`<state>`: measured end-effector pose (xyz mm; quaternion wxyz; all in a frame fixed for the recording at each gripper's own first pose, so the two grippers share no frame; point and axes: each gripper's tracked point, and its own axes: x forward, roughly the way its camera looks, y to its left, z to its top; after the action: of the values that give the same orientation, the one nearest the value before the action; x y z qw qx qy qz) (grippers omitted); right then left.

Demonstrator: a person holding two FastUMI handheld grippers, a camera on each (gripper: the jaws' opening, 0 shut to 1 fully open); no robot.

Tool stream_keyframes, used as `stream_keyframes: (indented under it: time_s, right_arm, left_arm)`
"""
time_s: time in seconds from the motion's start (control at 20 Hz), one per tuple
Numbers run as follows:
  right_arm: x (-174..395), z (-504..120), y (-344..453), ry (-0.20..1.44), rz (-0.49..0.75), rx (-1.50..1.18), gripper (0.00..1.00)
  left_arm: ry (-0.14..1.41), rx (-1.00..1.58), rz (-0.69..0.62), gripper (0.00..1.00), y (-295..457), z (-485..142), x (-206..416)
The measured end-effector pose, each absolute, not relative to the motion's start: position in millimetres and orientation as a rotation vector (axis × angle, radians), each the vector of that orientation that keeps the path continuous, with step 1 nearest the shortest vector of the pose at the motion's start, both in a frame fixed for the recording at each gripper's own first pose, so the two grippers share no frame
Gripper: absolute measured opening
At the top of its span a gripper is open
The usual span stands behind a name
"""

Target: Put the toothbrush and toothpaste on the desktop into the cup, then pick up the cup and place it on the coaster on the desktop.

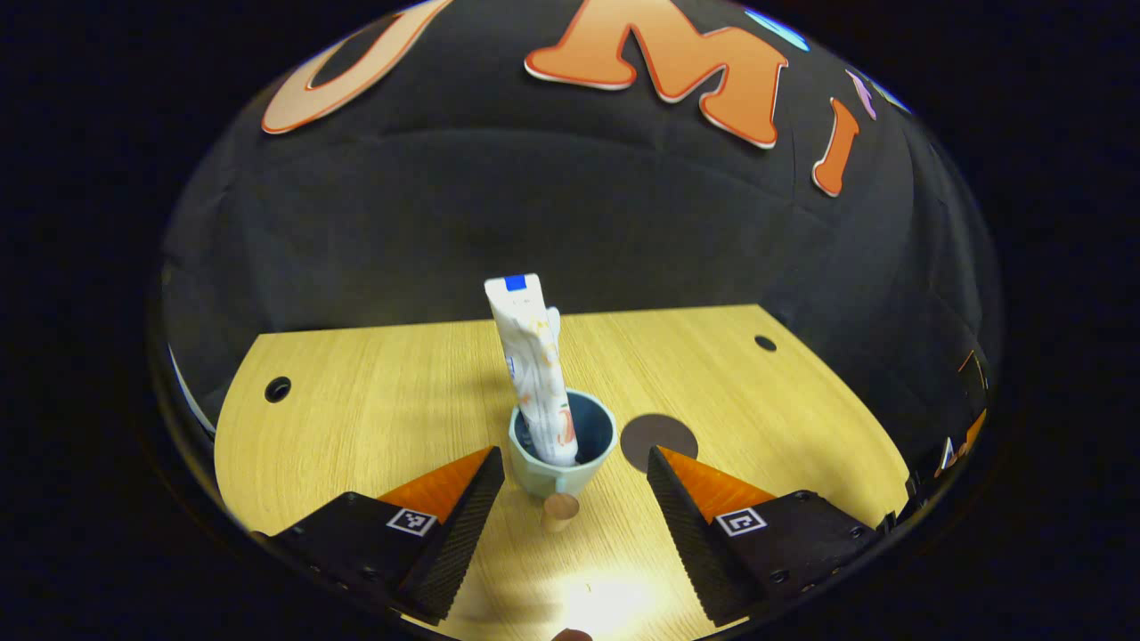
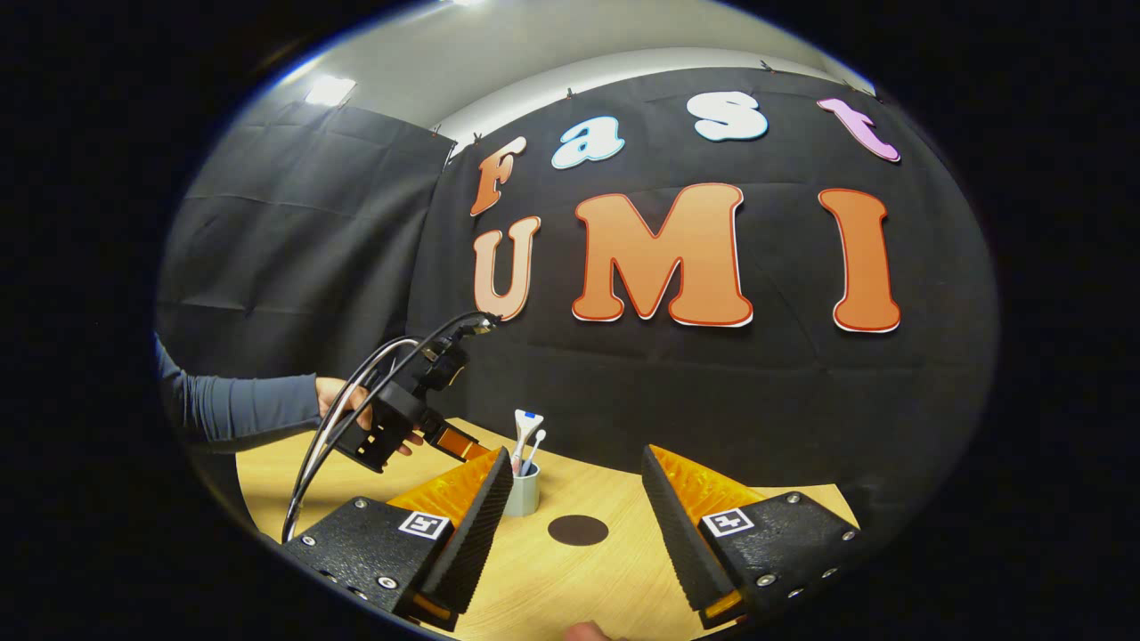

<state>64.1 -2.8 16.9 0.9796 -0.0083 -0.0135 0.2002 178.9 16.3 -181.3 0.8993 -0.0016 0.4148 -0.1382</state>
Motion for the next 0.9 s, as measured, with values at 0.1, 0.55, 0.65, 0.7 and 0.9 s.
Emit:
stream_keyframes:
  time_s: [0.1, 0.55, 0.65, 0.7, 0.9]
  right_arm:
    - [54, 11, -12, -0.023, 0.392, -0.025, 0.89]
    - [43, -1, -23, 0.013, 0.369, -0.025, 0.92]
    - [42, -1, -23, 0.012, 0.373, -0.021, 0.92]
    - [42, -3, -25, 0.015, 0.372, -0.017, 0.92]
    - [45, -9, -25, 0.036, 0.370, 0.005, 0.92]
  left_arm:
    - [0.926, 0.027, -0.286, 0.97, 18, -200, 179]
    - [1.114, 0.054, -0.259, 0.88, 16, -254, 168]
    - [1.133, 0.067, -0.252, 0.83, 19, -262, 168]
    - [1.136, 0.070, -0.244, 0.80, 20, -264, 168]
    - [1.178, 0.096, -0.227, 0.58, 28, -274, 161]
